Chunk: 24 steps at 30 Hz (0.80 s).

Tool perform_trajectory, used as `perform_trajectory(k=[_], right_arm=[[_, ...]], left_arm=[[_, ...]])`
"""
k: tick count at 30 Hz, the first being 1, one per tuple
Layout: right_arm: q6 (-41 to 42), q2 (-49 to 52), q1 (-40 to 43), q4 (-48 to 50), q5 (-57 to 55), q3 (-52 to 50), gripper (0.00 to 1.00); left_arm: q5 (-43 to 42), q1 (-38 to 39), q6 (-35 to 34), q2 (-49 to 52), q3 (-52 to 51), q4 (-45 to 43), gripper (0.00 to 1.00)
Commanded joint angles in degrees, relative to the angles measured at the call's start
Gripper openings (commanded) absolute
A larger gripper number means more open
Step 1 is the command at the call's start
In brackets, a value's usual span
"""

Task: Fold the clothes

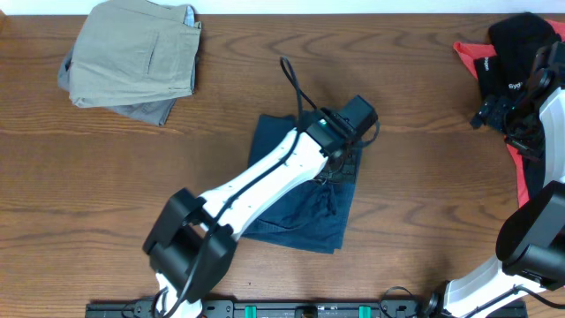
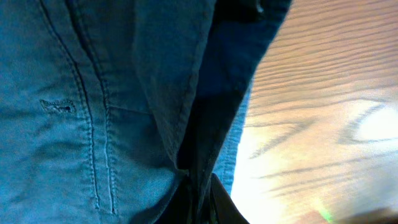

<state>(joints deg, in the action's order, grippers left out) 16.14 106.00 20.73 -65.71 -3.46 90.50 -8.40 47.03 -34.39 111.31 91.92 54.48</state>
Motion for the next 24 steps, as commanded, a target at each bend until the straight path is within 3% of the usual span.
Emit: perform_trajectory(k=[1,5,14,24], right_arm=[[0.8,0.1,0.6,0.0,-0.4,0.1,0.99],[0.8,0.1,0.6,0.0,-0.4,0.1,0.99],[0.8,0.1,0.6,0.0,-0.4,0.1,0.99],[0.8,0.1,0.6,0.0,-0.4,0.1,0.99]], left_arm=[[-1.6,0.3,-1.1,2.5,-0.6,0.0,0.06],[-4.8,0.3,-1.1,4.6,-0.6,-0.9,0.06],[-6.2,0.4,-1.0,5.5,-0.7,-1.0,0.33],[-6.1,-0.7,1.3,4.2,-0.5,-0.2,0.33]])
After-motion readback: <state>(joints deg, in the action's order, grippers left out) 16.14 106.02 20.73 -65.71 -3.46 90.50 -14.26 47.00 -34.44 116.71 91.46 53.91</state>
